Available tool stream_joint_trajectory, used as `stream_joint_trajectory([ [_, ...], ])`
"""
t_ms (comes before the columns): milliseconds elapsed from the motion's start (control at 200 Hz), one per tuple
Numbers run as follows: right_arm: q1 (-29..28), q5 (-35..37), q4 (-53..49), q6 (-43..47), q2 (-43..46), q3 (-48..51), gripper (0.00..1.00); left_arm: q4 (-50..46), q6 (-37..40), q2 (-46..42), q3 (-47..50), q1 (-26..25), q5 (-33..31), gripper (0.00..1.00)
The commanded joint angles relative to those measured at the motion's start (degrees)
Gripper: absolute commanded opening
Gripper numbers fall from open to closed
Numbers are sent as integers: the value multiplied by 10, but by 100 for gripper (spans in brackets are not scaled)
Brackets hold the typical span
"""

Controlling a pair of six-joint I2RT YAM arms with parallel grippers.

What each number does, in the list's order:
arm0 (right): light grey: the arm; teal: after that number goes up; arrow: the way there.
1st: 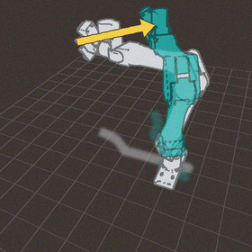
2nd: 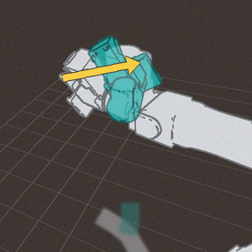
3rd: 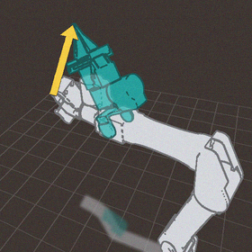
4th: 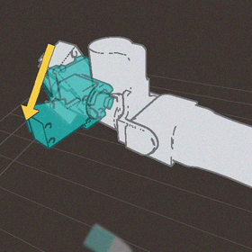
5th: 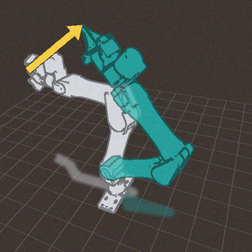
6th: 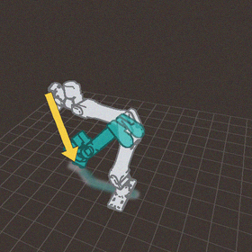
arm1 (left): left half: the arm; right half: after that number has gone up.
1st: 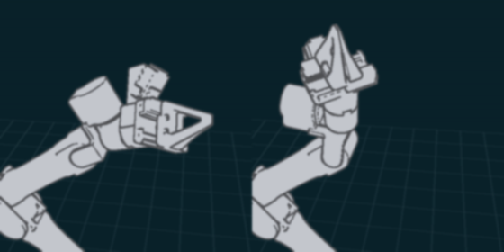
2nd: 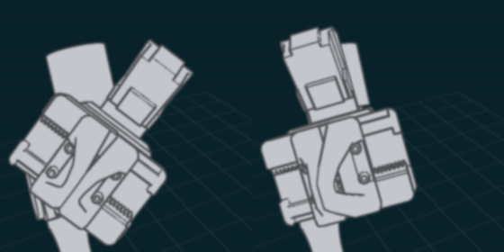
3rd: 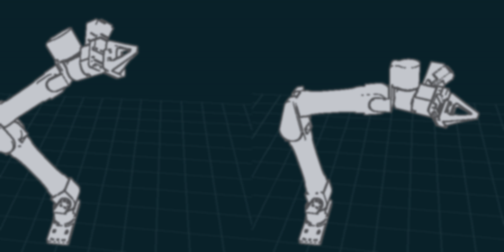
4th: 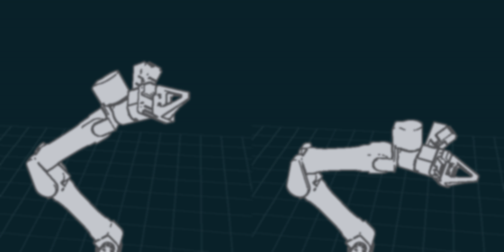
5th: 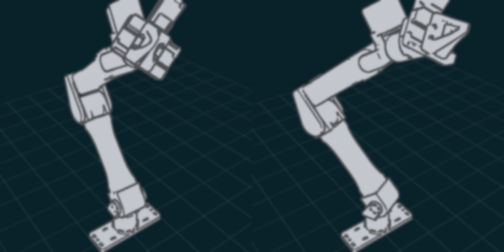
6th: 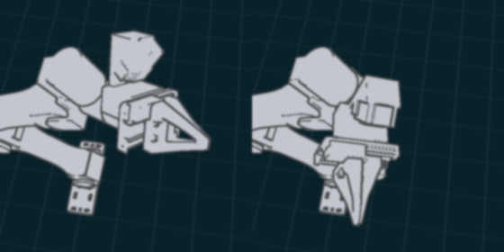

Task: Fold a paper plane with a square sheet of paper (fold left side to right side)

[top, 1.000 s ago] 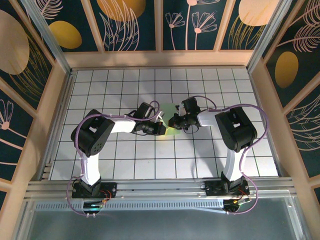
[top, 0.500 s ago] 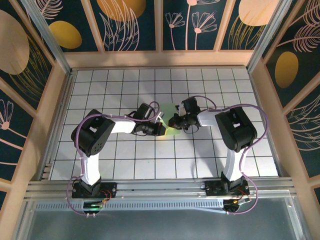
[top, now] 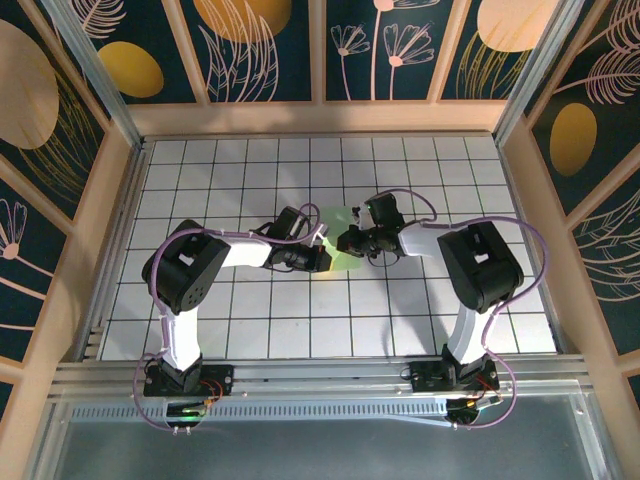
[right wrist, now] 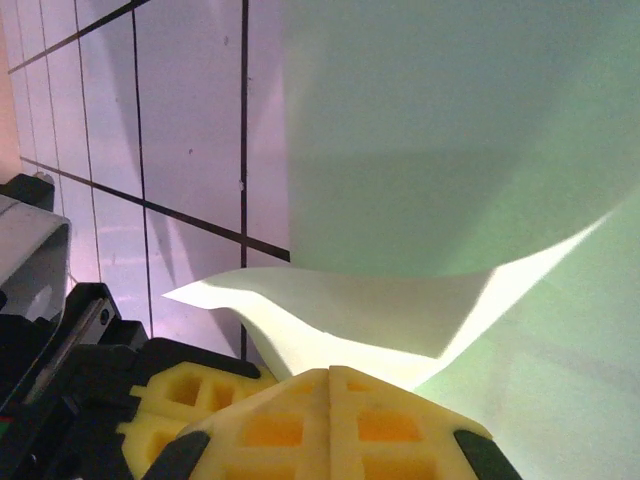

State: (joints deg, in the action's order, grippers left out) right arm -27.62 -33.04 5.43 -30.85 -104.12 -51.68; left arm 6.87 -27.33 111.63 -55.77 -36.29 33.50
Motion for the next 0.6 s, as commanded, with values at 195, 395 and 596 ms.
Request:
stream_joint_trajectory([
  [195,-16,39,26,4,-24,-5,0,-48,17,17,18,-1,-57,0],
  [395,-12,64,10,21,-42,-8,0,-55,11,18,19,-1,-67,0],
  [596,5,69,10,26,-47,-6,0,-60,10,22,22,-1,-68,0],
])
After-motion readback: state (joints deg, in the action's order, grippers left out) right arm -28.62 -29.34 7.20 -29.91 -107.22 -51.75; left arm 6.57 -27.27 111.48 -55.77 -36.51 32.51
